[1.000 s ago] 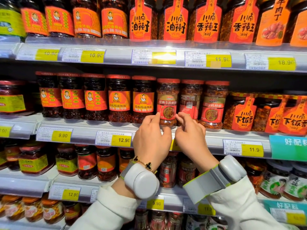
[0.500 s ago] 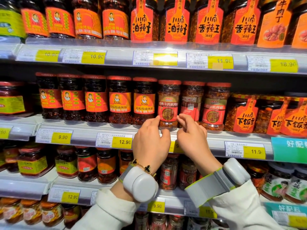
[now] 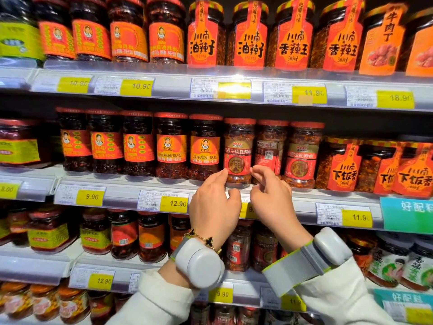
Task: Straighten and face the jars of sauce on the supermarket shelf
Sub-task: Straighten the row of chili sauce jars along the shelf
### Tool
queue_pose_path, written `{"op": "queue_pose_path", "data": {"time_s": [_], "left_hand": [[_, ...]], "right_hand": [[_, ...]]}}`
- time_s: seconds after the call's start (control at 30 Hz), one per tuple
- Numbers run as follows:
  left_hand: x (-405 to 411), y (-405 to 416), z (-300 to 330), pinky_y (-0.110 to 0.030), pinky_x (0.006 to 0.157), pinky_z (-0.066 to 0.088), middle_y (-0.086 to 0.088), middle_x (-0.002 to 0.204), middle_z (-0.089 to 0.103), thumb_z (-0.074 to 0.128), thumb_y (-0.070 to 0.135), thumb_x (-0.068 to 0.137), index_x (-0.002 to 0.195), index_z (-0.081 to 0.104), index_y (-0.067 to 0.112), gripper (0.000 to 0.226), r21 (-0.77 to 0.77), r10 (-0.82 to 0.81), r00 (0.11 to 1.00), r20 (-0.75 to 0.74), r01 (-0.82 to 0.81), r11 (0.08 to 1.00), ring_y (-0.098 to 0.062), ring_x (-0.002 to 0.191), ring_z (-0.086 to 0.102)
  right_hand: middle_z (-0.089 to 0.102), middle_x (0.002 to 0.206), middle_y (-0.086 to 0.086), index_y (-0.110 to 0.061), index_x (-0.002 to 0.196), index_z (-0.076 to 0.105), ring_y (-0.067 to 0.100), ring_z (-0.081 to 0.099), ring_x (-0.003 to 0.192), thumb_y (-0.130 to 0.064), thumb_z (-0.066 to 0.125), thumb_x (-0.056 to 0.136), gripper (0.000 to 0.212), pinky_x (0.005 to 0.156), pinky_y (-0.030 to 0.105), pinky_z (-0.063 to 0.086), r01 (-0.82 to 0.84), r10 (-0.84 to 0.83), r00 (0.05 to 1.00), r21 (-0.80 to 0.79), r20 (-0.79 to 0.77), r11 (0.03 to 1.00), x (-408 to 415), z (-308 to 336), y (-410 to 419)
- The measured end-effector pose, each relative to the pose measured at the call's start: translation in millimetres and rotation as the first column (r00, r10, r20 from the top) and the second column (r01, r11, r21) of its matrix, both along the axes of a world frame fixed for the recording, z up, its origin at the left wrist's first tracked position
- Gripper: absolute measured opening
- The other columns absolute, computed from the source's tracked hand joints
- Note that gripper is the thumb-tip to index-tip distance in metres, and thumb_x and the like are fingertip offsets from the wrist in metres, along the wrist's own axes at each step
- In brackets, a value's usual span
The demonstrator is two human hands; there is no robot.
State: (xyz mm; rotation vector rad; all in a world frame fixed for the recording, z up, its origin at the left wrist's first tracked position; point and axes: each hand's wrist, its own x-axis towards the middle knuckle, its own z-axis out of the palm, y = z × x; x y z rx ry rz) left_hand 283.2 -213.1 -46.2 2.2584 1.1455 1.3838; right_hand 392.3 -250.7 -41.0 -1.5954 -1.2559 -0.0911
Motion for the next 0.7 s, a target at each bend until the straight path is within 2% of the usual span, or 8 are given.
{"op": "queue_pose_path", "data": {"time_s": [0.53, 0.7], "left_hand": [[0.9, -5.5, -8.2, -0.024, 0.102, 0.031, 0.009, 0.146, 0.038, 0.046, 0.024, 0.087, 0.137, 0.042, 0.022, 0.05, 0.037, 0.006, 0.999, -0.043, -0.004, 0.999, -0.008, 0.132, 0.037], [0.9, -6.9, -12.0, -0.024, 0.102, 0.03, 0.011, 0.147, 0.034, 0.046, 0.026, 0.087, 0.138, 0.04, 0.022, 0.052, 0.048, 0.012, 0.998, -0.06, -0.009, 0.999, -0.007, 0.133, 0.035]], "right_hand": [[0.058, 0.126, 0.003, -0.017, 0.121, 0.049, 0.018, 0.047, 0.121, 0.0, 0.044, 0.077, 0.048, 0.107, 0.038, 0.026, 0.045, -0.044, 0.998, -0.045, 0.037, 0.998, -0.5, 3.4, 1.3], [0.057, 0.127, 0.0, -0.019, 0.123, 0.047, 0.018, 0.046, 0.119, -0.004, 0.045, 0.078, 0.047, 0.102, 0.03, 0.022, 0.067, -0.063, 0.994, -0.05, 0.085, 0.996, -0.6, 2.0, 1.2]]}}
